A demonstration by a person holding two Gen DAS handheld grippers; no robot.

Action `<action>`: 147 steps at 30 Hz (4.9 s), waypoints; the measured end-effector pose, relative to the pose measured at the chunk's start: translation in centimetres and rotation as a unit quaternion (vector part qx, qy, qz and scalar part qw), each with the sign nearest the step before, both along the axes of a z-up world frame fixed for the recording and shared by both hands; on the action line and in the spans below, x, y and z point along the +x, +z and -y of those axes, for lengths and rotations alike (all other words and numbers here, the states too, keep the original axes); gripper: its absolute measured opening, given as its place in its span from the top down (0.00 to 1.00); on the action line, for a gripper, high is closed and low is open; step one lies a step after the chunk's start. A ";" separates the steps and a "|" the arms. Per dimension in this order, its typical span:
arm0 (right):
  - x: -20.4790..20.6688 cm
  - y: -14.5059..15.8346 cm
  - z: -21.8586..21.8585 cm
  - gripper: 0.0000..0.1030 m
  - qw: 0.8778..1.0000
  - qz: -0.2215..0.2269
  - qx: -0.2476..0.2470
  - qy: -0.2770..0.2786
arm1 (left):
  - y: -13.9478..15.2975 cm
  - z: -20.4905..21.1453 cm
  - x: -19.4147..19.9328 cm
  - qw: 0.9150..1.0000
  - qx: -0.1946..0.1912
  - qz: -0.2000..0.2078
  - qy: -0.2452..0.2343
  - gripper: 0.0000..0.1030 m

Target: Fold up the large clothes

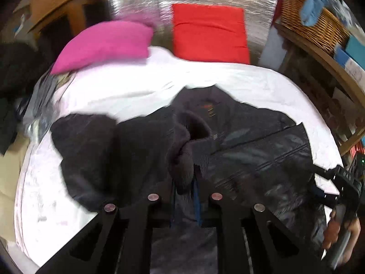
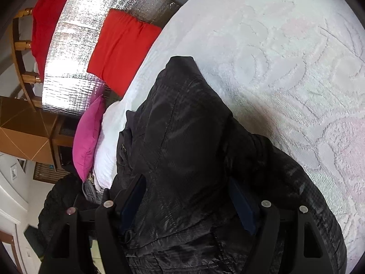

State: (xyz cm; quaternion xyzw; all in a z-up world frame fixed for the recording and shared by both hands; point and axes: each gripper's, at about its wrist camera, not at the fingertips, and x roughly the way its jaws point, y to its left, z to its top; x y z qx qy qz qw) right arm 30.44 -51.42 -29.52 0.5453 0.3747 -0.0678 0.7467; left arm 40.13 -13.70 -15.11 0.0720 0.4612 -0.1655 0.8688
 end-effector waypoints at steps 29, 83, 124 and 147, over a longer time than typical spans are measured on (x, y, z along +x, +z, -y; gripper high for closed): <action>5.3 1.5 -12.3 0.36 0.963 0.020 -0.165 0.213 | -8.8 -27.3 10.6 0.907 -0.269 -0.117 0.301 0.25; 2.1 4.0 -7.5 0.27 0.982 0.059 -0.110 0.142 | -6.3 -11.0 -2.6 0.936 -0.334 -0.080 0.074 0.23; -0.2 4.2 -4.0 0.25 0.992 0.065 -0.092 0.050 | -8.5 5.7 -5.5 0.958 -0.166 -0.134 -0.192 0.38; 6.8 7.5 -27.8 0.20 0.830 0.049 -0.464 0.307 | -9.4 -10.7 2.1 0.969 -0.152 -0.121 0.149 0.41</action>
